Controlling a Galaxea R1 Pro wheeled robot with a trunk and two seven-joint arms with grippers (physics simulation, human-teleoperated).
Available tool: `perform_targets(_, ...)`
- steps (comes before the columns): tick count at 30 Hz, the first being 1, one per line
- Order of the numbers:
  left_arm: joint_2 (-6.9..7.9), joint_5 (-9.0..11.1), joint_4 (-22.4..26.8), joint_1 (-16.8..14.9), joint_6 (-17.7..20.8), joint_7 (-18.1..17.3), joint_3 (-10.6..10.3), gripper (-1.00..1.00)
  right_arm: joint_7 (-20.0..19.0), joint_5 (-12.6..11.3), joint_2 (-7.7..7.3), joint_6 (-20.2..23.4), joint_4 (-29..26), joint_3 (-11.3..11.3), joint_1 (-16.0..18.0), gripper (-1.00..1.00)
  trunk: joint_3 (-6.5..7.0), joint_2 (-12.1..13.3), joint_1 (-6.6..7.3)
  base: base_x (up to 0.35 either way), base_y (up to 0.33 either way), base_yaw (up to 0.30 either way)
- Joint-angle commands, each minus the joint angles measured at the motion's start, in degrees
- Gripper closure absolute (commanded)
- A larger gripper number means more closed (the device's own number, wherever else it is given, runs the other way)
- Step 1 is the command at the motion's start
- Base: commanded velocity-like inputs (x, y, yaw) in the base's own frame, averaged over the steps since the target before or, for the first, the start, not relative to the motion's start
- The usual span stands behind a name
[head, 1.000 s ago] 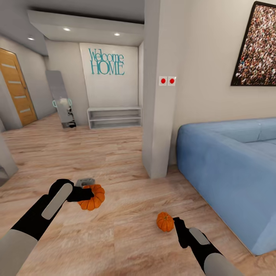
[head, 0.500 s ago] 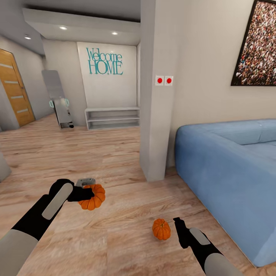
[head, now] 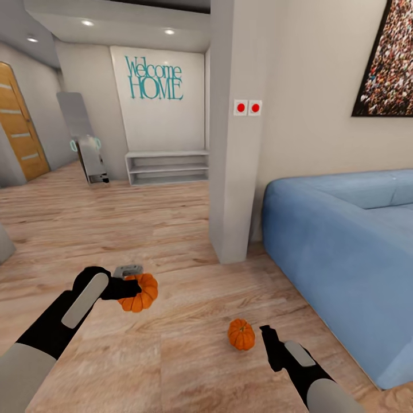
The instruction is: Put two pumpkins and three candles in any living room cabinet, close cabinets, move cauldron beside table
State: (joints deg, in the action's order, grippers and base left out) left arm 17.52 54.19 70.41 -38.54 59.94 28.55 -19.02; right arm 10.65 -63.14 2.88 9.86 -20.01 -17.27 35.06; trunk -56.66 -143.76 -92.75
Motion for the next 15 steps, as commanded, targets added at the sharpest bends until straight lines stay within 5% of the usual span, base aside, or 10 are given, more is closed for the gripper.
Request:
perform_targets(1, 0.06, 0.57, 0.07, -0.07, 0.0, 0.64, -0.14, 1.0, 0.32, -0.3, -0.21, 0.27, -0.18, -0.13, 0.0, -1.0, -0.29, -0.05, -0.01, 0.0, 0.0, 0.0)
perform_targets(15, 0.04, 0.56, 0.23, -0.04, 0.0, 0.63, -0.23, 1.0, -3.09, 0.19, -2.27, 5.43, -0.61, 0.65, 0.0, -1.0, -3.39, -0.23, -0.37, 0.0, 0.0, 0.0)
